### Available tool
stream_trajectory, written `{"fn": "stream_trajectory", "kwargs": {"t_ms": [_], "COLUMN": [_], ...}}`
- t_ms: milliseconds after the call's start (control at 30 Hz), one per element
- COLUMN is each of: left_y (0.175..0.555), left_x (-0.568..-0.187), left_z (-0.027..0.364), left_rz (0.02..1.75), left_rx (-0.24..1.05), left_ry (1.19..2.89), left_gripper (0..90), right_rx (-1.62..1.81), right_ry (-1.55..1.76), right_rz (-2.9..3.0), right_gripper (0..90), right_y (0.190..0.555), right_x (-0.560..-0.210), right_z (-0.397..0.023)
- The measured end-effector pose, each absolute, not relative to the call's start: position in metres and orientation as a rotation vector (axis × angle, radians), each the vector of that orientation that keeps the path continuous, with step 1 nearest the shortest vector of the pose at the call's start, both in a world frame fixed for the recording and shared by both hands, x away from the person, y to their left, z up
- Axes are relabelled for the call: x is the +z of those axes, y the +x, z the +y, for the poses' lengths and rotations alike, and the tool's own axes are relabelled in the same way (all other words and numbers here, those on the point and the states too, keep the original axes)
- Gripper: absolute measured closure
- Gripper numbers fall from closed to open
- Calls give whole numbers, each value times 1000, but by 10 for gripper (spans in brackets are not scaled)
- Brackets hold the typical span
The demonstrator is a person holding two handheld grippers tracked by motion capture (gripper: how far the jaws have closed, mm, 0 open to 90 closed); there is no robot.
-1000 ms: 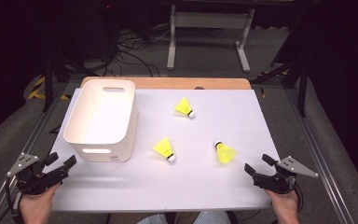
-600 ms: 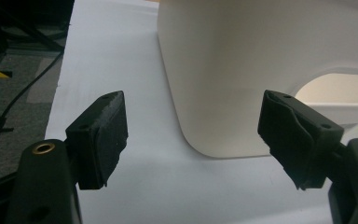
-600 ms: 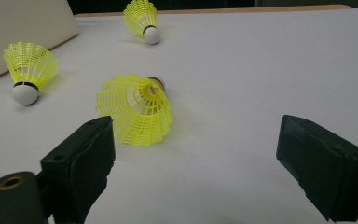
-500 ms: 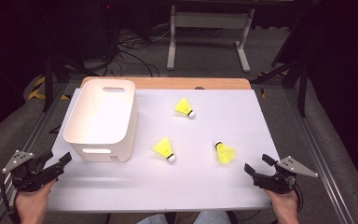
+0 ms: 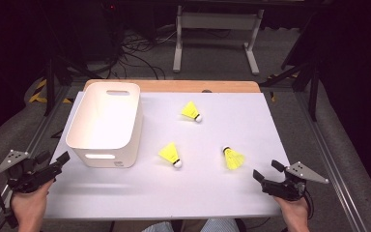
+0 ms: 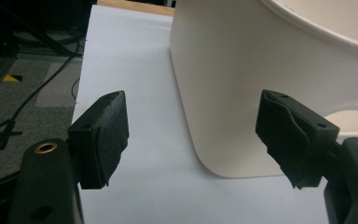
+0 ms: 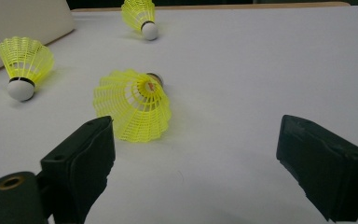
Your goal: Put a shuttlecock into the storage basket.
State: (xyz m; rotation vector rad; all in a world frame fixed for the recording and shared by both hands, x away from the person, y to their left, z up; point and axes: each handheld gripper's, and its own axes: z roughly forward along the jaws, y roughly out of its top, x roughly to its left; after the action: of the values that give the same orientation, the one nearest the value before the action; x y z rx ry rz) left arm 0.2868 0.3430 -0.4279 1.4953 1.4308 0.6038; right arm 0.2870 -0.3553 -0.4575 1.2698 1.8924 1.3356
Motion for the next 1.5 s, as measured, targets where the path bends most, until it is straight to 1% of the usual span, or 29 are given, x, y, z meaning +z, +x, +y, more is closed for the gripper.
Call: {"fn": "stream_trajectory", "kwargs": {"t_ms": [967, 1100, 1233, 1333, 1500], "left_y": [301, 302, 303, 303, 304], "left_x": [-382, -374, -370, -365, -360], "left_z": [352, 349, 346, 341, 334], "left_rz": [1427, 1423, 1422, 1422, 1389], "left_rx": [650, 615, 609, 613, 596], "left_ry": [1480, 1487, 1496, 1511, 1540], "left_gripper": [293, 305, 322, 355, 358], "right_rx": [1331, 1331, 1332, 1332, 1331], "right_ry": [1271, 1271, 1272, 1272, 1270], "right_rz": [1908, 1908, 1909, 1909, 1911], "right_gripper": [121, 121, 121, 121, 121], "right_y": [287, 287, 287, 287, 287], "right_x": [-458, -458, -458, -458, -458], "right_z": [-354, -354, -354, -354, -354]}}
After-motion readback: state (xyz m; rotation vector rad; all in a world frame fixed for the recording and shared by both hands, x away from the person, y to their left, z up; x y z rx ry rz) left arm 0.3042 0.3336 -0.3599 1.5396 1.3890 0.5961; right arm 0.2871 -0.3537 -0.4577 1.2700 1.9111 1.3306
